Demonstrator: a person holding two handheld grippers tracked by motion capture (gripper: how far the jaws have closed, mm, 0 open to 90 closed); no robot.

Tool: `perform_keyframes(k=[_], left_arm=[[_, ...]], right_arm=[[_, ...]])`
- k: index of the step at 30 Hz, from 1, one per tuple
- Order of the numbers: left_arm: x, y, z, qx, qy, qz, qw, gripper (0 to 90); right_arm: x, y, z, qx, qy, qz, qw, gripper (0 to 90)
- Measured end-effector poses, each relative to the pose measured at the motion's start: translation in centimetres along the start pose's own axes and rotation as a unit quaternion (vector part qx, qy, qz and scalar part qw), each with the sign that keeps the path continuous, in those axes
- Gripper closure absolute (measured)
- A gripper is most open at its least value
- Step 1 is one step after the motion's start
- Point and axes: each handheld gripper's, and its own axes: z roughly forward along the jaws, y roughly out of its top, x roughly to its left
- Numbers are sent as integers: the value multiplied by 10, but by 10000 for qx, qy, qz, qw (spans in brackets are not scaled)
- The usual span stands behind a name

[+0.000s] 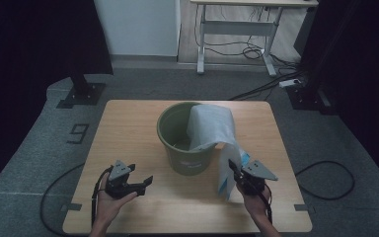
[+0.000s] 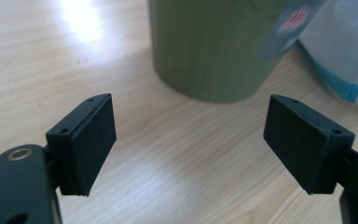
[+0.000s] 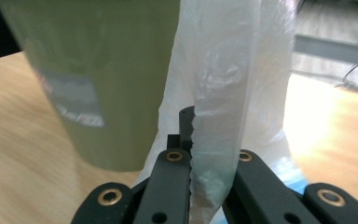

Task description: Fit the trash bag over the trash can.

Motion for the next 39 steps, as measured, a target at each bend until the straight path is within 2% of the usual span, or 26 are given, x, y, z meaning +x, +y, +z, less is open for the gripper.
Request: perform_keyframes(k=[10, 13, 14, 16, 21, 25, 39], left_arm=[[-12, 52, -12, -258, -36, 302, 9992, 176], [-14, 59, -13, -295, -17, 366, 9989, 176], [-15, 66, -14, -351, -18, 382, 9987, 176], [-17, 72, -14, -411, -41, 377, 9984, 178], [-28, 89, -11, -497, -185, 486, 9974, 207], [-38, 97, -7, -535, -271, 598, 9964, 205], [-60, 113, 6, -663, -487, 732, 9939, 221]], right_arm=[[-28, 40, -25, -412, -303, -382, 9980, 887], [-32, 48, -26, -507, -224, -481, 9973, 886], [-34, 58, -28, -589, -218, -600, 9962, 886], [-36, 67, -29, -627, -181, -672, 9956, 887], [-31, 92, -27, -648, -108, -909, 9937, 886], [-22, 104, -22, -572, -14, -996, 9934, 886], [-2, 110, -5, -302, 270, -1173, 9923, 886]])
